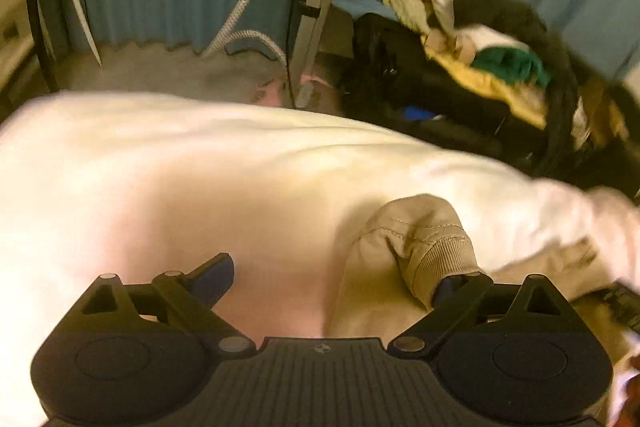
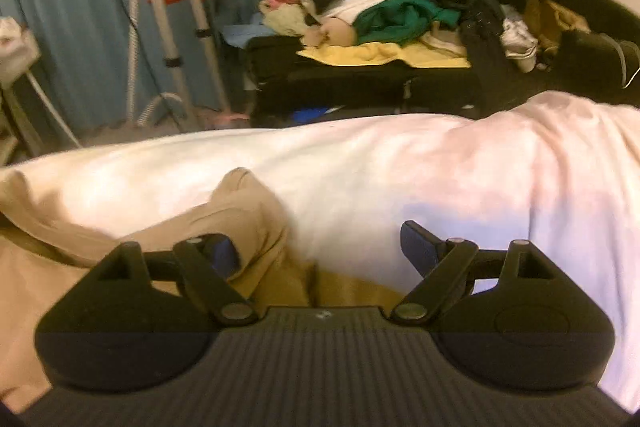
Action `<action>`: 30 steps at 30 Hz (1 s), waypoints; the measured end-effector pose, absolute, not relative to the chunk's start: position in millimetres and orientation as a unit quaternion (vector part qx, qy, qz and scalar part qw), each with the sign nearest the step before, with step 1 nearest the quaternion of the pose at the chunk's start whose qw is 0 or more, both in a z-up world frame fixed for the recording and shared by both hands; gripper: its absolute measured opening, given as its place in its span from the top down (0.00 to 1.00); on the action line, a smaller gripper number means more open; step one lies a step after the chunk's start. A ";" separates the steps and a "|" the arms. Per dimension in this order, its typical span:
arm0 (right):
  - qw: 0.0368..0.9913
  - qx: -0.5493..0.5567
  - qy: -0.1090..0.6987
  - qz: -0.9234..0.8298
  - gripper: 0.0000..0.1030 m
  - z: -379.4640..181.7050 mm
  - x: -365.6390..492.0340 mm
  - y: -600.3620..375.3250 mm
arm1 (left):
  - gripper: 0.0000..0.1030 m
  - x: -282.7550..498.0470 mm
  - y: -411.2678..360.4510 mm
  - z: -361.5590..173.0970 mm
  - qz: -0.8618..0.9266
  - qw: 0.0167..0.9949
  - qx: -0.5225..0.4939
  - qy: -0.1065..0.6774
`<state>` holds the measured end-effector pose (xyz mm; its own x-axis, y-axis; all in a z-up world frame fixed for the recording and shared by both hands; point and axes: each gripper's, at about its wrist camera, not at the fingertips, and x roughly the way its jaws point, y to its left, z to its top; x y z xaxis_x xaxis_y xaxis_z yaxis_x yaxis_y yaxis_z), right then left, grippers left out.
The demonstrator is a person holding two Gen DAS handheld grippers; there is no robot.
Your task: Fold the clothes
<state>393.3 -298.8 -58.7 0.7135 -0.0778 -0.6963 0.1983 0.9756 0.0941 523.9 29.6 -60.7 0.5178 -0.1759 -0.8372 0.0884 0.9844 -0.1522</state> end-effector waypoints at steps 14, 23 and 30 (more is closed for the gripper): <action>0.956 0.098 0.276 -0.020 0.18 18.0 220.7 -253.4 | 0.00 303.9 8.5 20.6 -0.067 0.948 -0.024 0.311; 0.973 0.105 0.203 0.015 0.18 43.0 63.5 -214.1 | 0.00 107.1 10.5 27.1 -0.095 0.976 -0.031 0.193; 0.979 0.113 0.164 0.034 0.18 34.9 -6.0 -201.7 | 0.01 65.4 19.3 -3.2 -0.096 0.971 -0.066 0.207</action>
